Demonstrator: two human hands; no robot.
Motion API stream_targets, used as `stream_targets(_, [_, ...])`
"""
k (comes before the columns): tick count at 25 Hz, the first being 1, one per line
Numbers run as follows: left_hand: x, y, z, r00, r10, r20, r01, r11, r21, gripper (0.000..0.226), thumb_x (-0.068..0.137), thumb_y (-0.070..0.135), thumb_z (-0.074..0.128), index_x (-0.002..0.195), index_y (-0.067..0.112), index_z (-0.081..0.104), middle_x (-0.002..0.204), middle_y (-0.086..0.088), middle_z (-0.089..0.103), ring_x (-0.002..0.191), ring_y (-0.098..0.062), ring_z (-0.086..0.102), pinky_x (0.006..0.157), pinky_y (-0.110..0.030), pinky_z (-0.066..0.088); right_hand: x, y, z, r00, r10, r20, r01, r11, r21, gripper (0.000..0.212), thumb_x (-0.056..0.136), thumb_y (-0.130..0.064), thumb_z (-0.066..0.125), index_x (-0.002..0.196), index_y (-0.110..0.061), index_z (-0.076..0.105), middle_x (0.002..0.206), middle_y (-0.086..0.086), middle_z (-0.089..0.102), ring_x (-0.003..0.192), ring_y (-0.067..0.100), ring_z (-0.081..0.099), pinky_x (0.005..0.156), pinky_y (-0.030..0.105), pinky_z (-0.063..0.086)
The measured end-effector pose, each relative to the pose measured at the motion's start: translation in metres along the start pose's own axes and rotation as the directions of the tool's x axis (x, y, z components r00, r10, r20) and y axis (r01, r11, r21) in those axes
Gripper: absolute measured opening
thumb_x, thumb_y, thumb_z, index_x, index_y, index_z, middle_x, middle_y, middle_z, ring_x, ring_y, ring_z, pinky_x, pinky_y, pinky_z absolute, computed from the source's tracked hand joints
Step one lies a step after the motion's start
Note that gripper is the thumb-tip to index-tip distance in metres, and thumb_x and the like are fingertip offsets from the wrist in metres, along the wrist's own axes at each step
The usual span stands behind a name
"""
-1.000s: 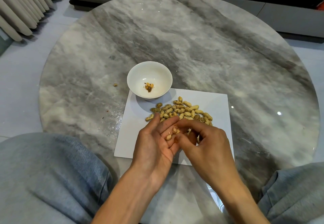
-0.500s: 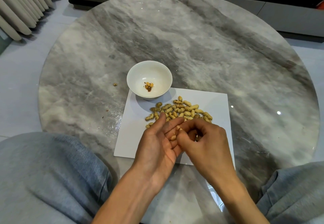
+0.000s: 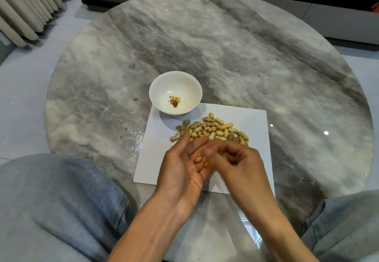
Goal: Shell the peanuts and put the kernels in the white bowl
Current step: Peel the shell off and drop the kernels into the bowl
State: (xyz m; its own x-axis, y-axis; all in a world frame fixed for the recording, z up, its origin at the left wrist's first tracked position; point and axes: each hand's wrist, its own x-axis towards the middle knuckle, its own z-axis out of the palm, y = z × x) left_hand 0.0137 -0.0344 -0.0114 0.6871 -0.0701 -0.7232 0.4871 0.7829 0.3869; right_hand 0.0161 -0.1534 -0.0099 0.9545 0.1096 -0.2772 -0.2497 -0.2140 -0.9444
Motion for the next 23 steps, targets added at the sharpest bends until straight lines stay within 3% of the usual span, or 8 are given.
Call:
stream_targets(2, [0.002, 0.000, 0.000, 1.000, -0.010, 0.002, 0.010, 1.000, -0.002, 0.057, 0.099, 0.045, 0.047, 0.126, -0.003, 0.059, 0.117, -0.021, 0.070, 0.114, -0.030, 0.067, 0.103, -0.042, 0.049, -0.001, 0.007, 0.007, 0.975, -0.220, 0.042, 0.222, 0.924, -0.311, 0.015, 0.083, -0.011, 0.076, 0.082, -0.026, 0.077, 0.059, -0.018, 0.062, 0.051, 0.002, 0.051, 0.054, 0.009, 0.037])
stream_targets(4, [0.003, 0.000, -0.002, 1.000, -0.024, 0.011, 0.024, 1.000, -0.009, 0.059, 0.099, 0.047, 0.047, 0.128, -0.003, 0.057, 0.118, -0.020, 0.070, 0.114, -0.029, 0.067, 0.103, -0.042, 0.048, 0.000, 0.014, 0.008, 0.939, -0.333, 0.091, 0.336, 0.824, -0.456, 0.010, 0.082, -0.014, 0.079, 0.087, -0.022, 0.077, 0.056, -0.032, 0.053, 0.054, -0.008, 0.053, 0.056, 0.003, 0.035])
stream_targets(8, [0.000, -0.001, 0.000, 0.995, -0.027, 0.092, 0.022, 0.998, 0.051, 0.057, 0.098, 0.050, 0.045, 0.130, 0.005, 0.058, 0.122, -0.015, 0.070, 0.115, -0.026, 0.067, 0.101, -0.041, 0.049, 0.002, 0.010, 0.008, 0.938, -0.341, 0.062, 0.319, 0.782, -0.535, 0.016, 0.079, -0.018, 0.076, 0.072, -0.028, 0.065, 0.052, -0.028, 0.049, 0.051, -0.007, 0.050, 0.053, 0.005, 0.033])
stream_targets(10, [-0.001, -0.003, 0.002, 0.991, 0.007, 0.132, -0.022, 0.994, 0.112, 0.053, 0.097, 0.051, 0.045, 0.130, 0.013, 0.061, 0.125, -0.008, 0.070, 0.116, -0.022, 0.066, 0.103, -0.041, 0.048, 0.001, 0.007, 0.009, 0.967, -0.252, -0.032, 0.212, 0.870, -0.445, 0.022, 0.076, -0.012, 0.074, 0.063, -0.021, 0.060, 0.046, -0.018, 0.047, 0.045, 0.003, 0.046, 0.050, 0.010, 0.032])
stream_targets(12, [-0.002, -0.006, 0.002, 0.984, 0.097, 0.150, -0.132, 0.960, 0.247, 0.049, 0.093, 0.051, 0.047, 0.127, 0.022, 0.065, 0.125, 0.003, 0.070, 0.116, -0.014, 0.066, 0.102, -0.037, 0.049, 0.004, 0.001, 0.006, 0.993, -0.066, -0.100, 0.045, 0.979, -0.199, 0.017, 0.076, -0.006, 0.071, 0.062, -0.010, 0.063, 0.044, -0.012, 0.045, 0.042, 0.005, 0.038, 0.048, 0.014, 0.032])
stream_targets(16, [-0.001, -0.007, -0.001, 0.898, 0.344, 0.276, -0.439, 0.639, 0.632, 0.027, 0.100, 0.020, 0.056, 0.119, 0.033, 0.070, 0.115, 0.021, 0.070, 0.108, 0.008, 0.063, 0.088, -0.013, 0.050, 0.009, -0.009, -0.011, 0.965, 0.256, -0.054, -0.232, 0.932, 0.278, 0.040, 0.084, -0.005, 0.062, 0.050, -0.017, 0.046, 0.048, -0.003, 0.027, 0.048, 0.014, 0.017, 0.044, 0.024, 0.016])
stream_targets(19, [0.004, -0.007, -0.007, 0.802, 0.433, 0.410, -0.581, 0.410, 0.703, 0.032, 0.090, 0.002, 0.067, 0.108, 0.027, 0.075, 0.103, 0.014, 0.073, 0.097, 0.000, 0.068, 0.079, -0.014, 0.052, 0.011, -0.011, -0.016, 0.944, 0.326, 0.047, -0.319, 0.868, 0.380, 0.048, 0.089, -0.004, 0.056, 0.047, -0.023, 0.042, 0.049, -0.003, 0.023, 0.054, 0.017, 0.009, 0.047, 0.025, 0.007])
stream_targets(23, [0.008, -0.008, -0.011, 0.689, 0.536, 0.489, -0.666, 0.202, 0.718, 0.029, 0.082, 0.007, 0.078, 0.103, 0.028, 0.077, 0.091, 0.014, 0.071, 0.082, -0.004, 0.068, 0.074, -0.018, 0.054, 0.011, -0.010, -0.021, 0.944, 0.314, 0.097, -0.328, 0.875, 0.356, 0.039, 0.090, -0.006, 0.054, 0.054, -0.018, 0.046, 0.049, -0.003, 0.027, 0.047, 0.012, 0.014, 0.045, 0.024, 0.009])
